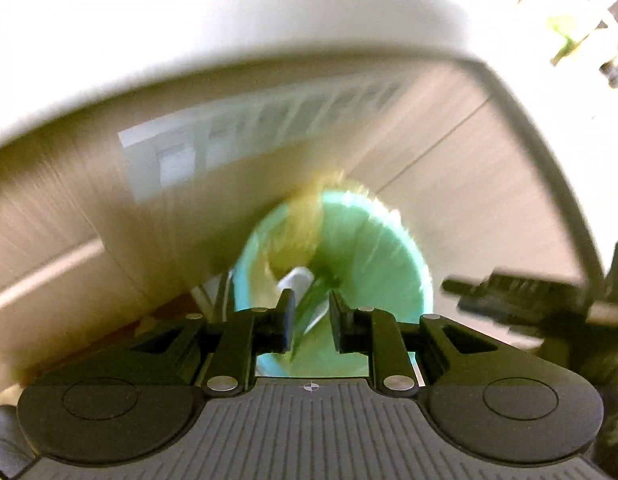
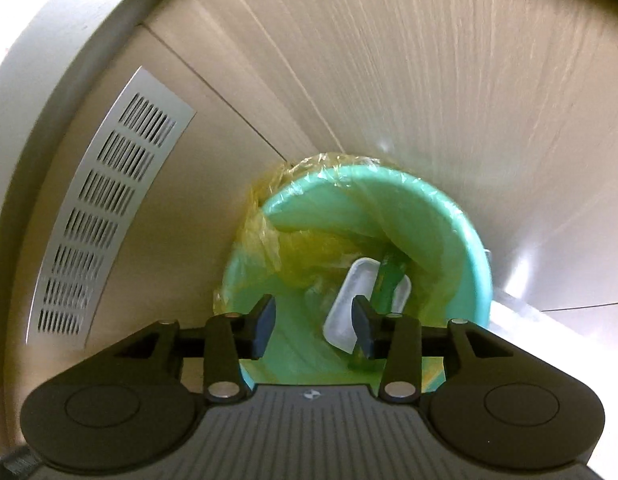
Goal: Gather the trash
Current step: 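Raise both empty grippers back up to the counter, then grasp the ginger root with the left gripper while the right reaches the other green packet, then close the right gripper on the second green packet and lift it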
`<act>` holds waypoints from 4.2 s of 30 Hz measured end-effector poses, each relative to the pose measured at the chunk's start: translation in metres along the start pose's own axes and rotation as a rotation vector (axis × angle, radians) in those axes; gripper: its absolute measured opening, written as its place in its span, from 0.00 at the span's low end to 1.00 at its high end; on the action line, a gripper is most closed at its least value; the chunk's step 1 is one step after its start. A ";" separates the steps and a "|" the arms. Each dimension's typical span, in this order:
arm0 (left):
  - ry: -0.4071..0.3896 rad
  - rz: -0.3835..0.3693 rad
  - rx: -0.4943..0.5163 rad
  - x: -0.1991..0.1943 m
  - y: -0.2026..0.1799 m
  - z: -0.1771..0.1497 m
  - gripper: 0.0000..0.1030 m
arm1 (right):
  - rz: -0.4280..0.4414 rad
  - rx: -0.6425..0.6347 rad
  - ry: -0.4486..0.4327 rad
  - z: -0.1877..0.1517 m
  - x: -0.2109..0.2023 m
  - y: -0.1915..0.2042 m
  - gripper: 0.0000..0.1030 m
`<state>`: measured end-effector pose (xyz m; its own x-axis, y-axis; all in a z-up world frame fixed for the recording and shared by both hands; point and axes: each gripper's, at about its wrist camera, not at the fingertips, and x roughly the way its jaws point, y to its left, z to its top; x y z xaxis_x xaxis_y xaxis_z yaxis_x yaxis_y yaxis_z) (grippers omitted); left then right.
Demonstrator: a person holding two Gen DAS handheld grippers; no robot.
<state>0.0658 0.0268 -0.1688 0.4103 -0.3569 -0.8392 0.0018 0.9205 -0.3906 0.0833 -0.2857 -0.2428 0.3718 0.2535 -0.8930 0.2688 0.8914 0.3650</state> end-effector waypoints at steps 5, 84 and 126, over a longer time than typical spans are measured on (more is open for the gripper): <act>-0.147 -0.013 0.016 -0.061 -0.008 0.020 0.21 | -0.024 -0.138 -0.065 0.002 -0.034 0.031 0.41; -0.233 0.226 0.251 -0.021 0.015 0.274 0.57 | 0.106 -0.615 -0.398 0.062 -0.113 0.210 0.55; -0.326 0.091 0.307 -0.041 0.053 0.251 0.47 | 0.222 -0.567 -0.252 0.139 -0.040 0.296 0.55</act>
<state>0.2776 0.1300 -0.0602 0.6869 -0.2490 -0.6828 0.2026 0.9678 -0.1492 0.2715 -0.0845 -0.0622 0.5796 0.4196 -0.6986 -0.3222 0.9054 0.2764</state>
